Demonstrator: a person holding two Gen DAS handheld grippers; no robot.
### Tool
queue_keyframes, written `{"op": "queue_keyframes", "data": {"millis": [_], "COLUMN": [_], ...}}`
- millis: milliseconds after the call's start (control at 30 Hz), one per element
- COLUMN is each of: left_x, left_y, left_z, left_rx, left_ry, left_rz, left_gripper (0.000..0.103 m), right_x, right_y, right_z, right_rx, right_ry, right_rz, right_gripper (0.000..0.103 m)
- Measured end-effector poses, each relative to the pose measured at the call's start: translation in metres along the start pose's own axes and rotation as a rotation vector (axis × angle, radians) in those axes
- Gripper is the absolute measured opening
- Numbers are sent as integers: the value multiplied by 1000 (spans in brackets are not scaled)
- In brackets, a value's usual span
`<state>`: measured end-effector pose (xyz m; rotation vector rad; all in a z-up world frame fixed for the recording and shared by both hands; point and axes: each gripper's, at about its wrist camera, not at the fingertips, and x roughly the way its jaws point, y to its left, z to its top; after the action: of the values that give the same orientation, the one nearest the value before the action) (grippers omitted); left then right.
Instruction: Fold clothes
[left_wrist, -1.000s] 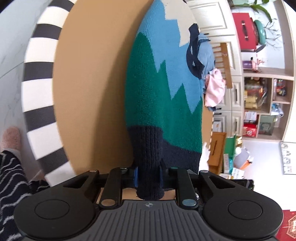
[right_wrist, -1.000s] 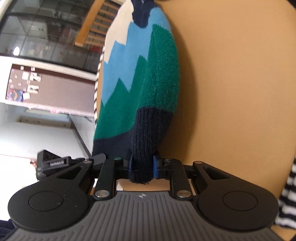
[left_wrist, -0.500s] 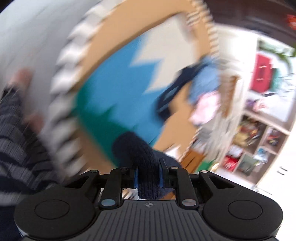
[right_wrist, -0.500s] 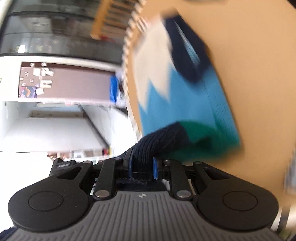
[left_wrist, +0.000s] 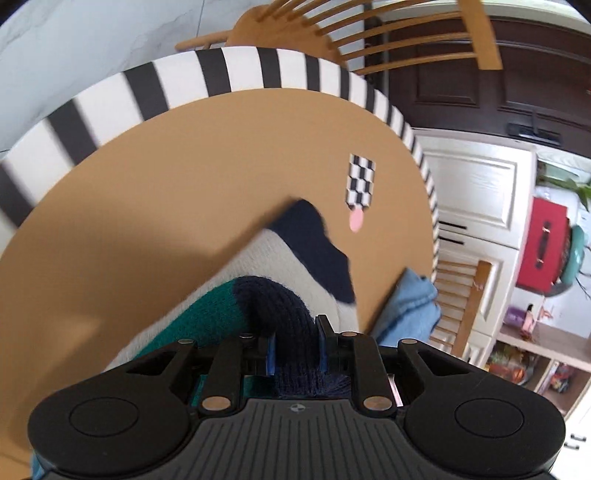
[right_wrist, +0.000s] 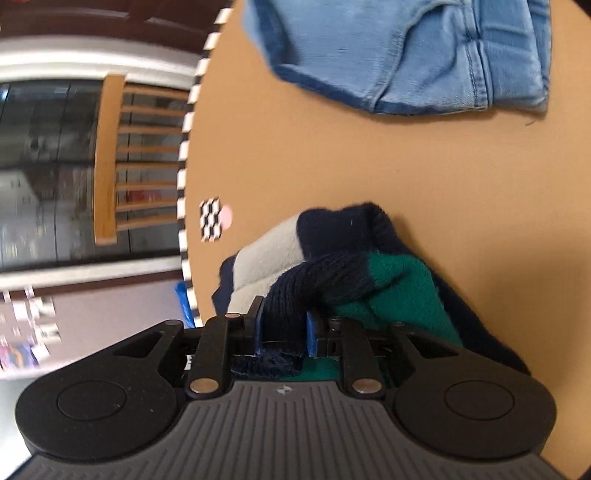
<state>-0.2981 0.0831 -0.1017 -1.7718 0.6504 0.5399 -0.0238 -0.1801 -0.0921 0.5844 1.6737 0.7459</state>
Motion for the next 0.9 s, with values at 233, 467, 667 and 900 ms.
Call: {"op": "queue_keyframes", "data": {"millis": [233, 467, 667, 900], "left_x": [-61, -71, -16, -28], "left_y": [-53, -60, -28, -37], "left_z": [16, -31, -52, -61], "left_rx": [409, 1114, 1199, 1222], "left_ry": [-117, -145, -177, -345], "left_rz": [-131, 108, 191, 89], "left_gripper": [80, 72, 32, 16], "right_x": [-56, -47, 10, 6], "right_y": [56, 82, 72, 59], "right_z": [-41, -124, -109, -86], "right_rx": [-471, -1235, -1113, -966], "right_ry": [-245, -288, -151, -210], "right_rz": [-53, -270, -365, -327], "right_gripper": [59, 57, 11, 10]}}
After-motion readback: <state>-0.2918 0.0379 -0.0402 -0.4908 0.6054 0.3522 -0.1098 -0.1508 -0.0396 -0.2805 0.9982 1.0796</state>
